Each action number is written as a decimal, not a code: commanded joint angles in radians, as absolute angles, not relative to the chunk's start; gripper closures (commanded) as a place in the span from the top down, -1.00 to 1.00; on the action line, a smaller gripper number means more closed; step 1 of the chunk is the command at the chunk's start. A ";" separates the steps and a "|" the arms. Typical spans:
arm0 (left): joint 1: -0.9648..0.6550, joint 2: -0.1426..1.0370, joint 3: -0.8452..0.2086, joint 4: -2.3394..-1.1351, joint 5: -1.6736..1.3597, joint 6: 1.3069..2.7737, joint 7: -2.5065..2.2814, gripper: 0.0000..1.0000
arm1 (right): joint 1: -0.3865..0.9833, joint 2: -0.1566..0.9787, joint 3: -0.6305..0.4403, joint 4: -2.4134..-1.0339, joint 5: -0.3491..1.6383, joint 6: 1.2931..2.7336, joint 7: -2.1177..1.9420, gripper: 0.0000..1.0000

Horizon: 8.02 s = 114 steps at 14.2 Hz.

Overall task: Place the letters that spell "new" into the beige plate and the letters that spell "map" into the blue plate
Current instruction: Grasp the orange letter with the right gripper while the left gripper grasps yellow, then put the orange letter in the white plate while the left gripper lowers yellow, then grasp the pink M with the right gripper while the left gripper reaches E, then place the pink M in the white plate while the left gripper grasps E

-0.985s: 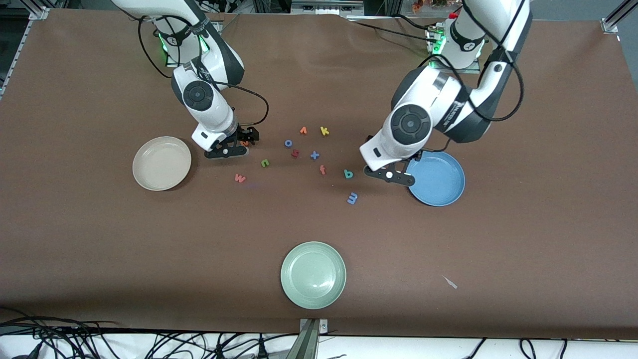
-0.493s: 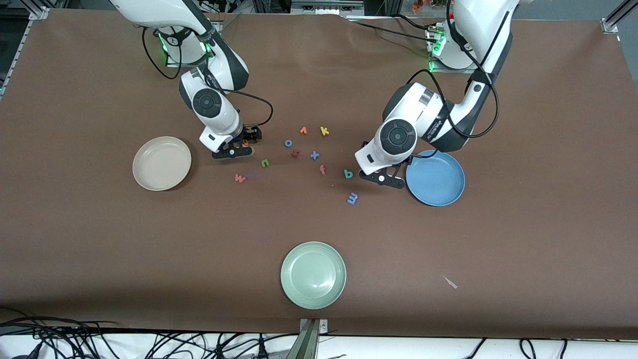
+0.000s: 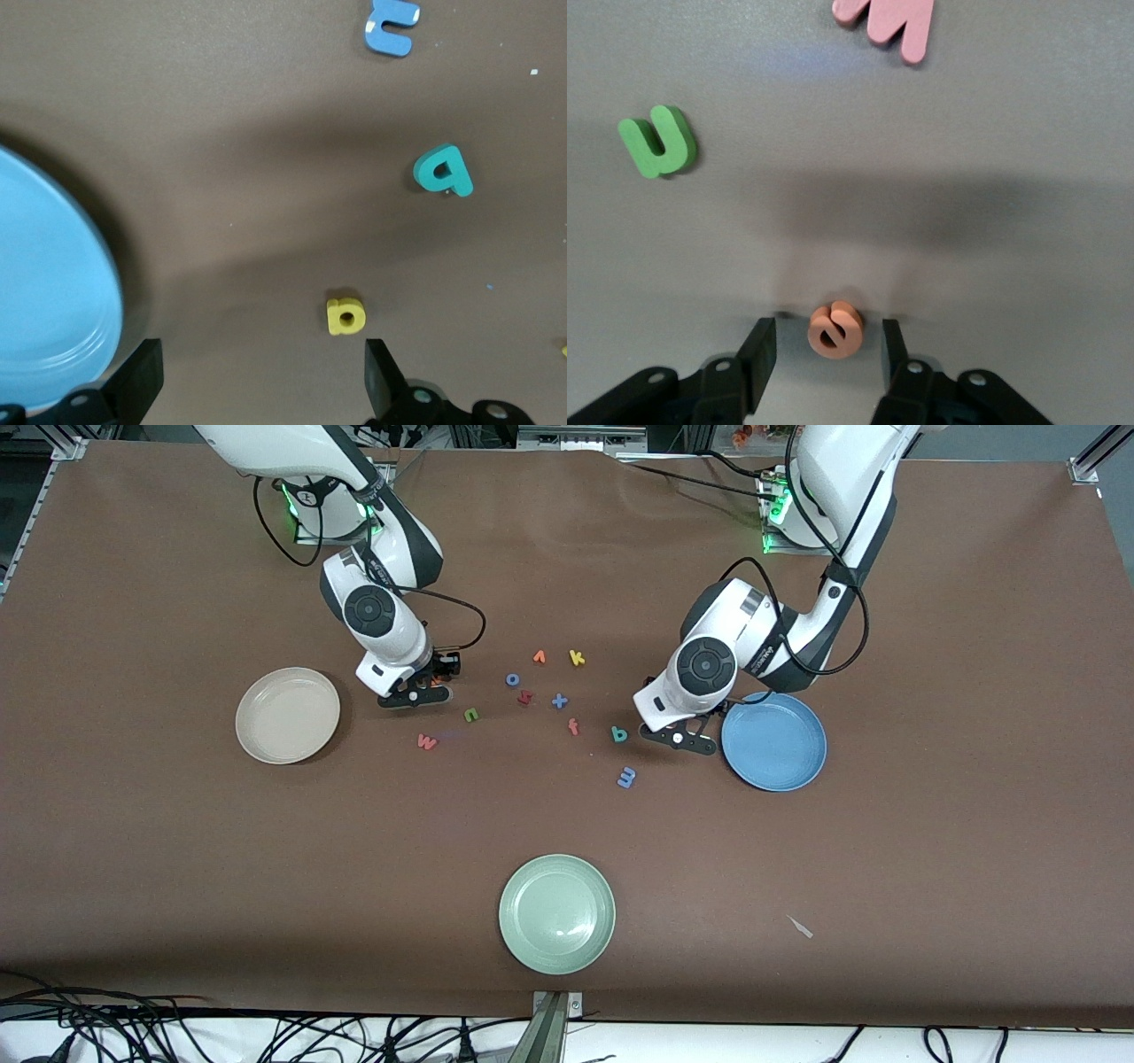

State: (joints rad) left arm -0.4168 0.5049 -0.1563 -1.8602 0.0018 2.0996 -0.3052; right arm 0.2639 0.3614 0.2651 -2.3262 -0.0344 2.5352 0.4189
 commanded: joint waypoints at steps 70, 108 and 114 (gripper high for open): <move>-0.052 0.443 -0.297 -1.867 0.123 2.091 0.361 1.00 | 0.291 0.561 0.137 -1.987 -0.089 2.485 -0.535 0.24; -0.342 0.887 -0.318 -1.427 0.345 2.263 -0.344 0.65 | 0.238 0.285 -0.079 -2.212 0.025 2.327 -0.577 1.00; -0.344 0.890 -0.318 -1.430 0.379 2.264 -0.350 0.01 | 0.255 0.302 0.103 -2.163 0.025 2.348 -0.206 1.00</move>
